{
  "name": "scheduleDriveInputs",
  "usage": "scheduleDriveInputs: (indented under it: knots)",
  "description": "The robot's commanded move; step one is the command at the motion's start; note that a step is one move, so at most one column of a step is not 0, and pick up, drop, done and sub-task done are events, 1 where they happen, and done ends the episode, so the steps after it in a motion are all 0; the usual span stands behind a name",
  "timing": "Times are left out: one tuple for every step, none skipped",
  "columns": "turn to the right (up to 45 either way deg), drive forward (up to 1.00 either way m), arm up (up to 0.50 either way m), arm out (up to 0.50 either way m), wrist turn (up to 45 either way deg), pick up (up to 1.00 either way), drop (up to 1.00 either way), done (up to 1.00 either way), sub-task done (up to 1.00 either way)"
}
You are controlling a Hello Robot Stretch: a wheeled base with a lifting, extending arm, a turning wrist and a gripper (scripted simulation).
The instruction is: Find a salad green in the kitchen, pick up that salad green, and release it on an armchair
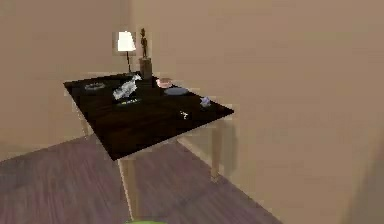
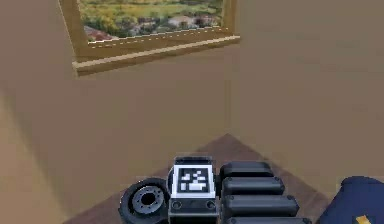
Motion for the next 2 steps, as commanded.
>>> scheduleDriveInputs:
  knots:
    - [45.0, 0.00, 0.00, 0.00, 0.0, 0.00, 0.00, 0.00, 0.00]
    - [42.0, 0.00, 0.00, 0.00, 0.0, 0.00, 0.00, 0.00, 0.00]
